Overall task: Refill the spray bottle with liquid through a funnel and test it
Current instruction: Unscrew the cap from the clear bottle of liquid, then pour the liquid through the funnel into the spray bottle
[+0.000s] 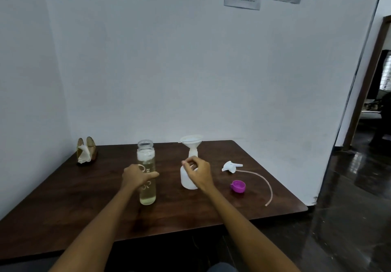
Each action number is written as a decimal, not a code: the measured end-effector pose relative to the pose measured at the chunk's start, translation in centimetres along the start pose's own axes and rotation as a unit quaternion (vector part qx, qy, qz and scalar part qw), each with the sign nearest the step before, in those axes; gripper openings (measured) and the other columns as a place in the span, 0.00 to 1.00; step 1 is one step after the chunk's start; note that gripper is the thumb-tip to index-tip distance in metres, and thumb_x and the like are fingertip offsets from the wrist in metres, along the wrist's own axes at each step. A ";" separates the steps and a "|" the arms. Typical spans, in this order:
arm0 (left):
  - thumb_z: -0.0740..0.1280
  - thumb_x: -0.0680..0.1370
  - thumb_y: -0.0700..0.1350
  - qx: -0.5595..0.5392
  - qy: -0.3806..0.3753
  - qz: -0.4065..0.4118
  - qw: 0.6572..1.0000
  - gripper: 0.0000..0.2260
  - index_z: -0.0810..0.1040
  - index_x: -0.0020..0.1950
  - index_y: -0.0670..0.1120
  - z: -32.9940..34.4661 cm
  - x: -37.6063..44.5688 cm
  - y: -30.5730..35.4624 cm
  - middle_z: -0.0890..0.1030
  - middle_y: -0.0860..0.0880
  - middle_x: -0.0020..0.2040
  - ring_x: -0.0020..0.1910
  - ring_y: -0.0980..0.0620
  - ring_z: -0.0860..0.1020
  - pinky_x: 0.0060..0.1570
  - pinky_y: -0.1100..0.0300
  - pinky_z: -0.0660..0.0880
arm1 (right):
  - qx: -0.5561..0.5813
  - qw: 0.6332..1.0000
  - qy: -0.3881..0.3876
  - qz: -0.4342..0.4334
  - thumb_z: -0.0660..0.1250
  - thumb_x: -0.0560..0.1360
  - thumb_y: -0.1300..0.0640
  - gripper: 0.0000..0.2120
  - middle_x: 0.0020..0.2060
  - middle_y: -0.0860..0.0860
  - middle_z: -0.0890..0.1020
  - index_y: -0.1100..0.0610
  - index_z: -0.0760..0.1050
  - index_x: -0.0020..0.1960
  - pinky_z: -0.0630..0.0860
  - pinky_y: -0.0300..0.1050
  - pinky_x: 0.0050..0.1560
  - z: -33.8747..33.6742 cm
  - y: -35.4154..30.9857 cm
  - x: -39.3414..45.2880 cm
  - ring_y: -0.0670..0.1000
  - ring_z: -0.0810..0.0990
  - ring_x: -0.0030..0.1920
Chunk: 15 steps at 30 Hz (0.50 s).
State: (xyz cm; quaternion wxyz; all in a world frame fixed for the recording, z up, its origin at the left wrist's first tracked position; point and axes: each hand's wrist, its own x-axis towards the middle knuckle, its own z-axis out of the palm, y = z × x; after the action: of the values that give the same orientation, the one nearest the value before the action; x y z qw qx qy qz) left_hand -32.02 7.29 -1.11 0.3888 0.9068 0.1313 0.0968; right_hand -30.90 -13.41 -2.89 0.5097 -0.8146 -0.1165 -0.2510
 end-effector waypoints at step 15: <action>0.62 0.75 0.27 -0.039 -0.235 0.016 0.971 0.11 0.73 0.46 0.42 2.2 -4.2 2.3 0.77 0.46 0.38 0.35 0.50 0.77 0.34 0.56 0.78 | 0.152 0.974 -0.055 0.160 0.73 0.67 0.61 0.09 0.33 0.48 0.79 0.56 0.74 0.43 0.75 0.32 0.33 2.1 -3.9 -2.5 0.47 0.79 0.36</action>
State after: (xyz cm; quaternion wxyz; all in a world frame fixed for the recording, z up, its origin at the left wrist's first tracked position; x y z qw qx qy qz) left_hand -35.01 2.92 -1.20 0.4418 0.8904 0.0174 -0.1078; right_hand -34.13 -9.56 -1.95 0.6542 -0.7480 -0.0491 -0.1004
